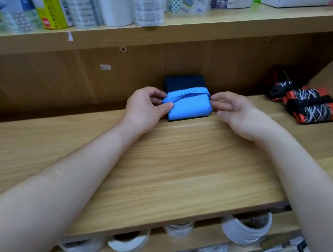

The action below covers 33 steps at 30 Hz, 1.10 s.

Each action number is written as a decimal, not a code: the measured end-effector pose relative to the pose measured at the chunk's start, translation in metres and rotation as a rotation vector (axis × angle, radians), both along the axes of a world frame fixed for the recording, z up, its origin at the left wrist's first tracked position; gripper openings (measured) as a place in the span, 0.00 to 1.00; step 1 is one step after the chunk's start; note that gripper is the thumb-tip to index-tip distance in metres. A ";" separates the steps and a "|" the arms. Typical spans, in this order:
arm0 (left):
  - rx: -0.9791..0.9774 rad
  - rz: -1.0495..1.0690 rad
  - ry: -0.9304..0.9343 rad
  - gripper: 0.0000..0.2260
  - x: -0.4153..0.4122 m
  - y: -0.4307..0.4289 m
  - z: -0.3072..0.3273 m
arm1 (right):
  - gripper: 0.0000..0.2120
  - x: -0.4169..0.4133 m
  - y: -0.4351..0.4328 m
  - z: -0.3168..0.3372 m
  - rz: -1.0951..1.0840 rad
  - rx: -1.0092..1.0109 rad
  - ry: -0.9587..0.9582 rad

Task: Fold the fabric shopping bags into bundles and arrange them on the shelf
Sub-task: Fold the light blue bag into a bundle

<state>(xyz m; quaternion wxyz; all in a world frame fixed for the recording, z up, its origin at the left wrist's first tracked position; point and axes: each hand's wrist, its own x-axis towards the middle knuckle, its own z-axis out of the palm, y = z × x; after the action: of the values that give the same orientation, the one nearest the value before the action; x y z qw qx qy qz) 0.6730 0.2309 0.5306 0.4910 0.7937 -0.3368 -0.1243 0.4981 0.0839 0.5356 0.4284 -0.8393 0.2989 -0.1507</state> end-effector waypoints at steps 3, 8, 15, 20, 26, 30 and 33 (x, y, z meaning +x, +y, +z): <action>-0.013 -0.008 0.021 0.13 -0.005 -0.004 0.001 | 0.24 -0.004 -0.001 0.001 0.016 -0.122 0.075; 0.041 -0.022 -0.039 0.18 -0.018 0.006 0.009 | 0.24 -0.030 0.017 0.005 -0.118 -0.335 0.052; 0.181 -0.162 -0.331 0.09 -0.057 0.072 0.033 | 0.15 -0.097 0.077 0.001 -0.257 -0.449 -0.120; 0.027 -0.390 -0.347 0.09 -0.092 0.122 0.020 | 0.13 -0.138 0.128 -0.015 -0.392 -0.594 -0.171; -0.175 -0.752 -0.622 0.10 -0.125 0.156 -0.024 | 0.14 -0.204 0.208 -0.064 -0.596 -0.627 -0.025; -0.124 -0.926 -0.583 0.11 -0.148 0.155 -0.061 | 0.13 -0.254 0.257 -0.115 -0.728 -0.525 0.206; -0.020 -1.021 -0.463 0.10 -0.177 0.145 -0.099 | 0.13 -0.300 0.296 -0.150 -0.849 -0.400 0.324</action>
<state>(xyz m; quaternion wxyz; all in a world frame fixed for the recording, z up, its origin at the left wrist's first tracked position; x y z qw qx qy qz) 0.4965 0.3759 0.4312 0.2893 0.5318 -0.7786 -0.1653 0.1979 0.3803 0.3852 0.1079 -0.7217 0.6425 -0.2339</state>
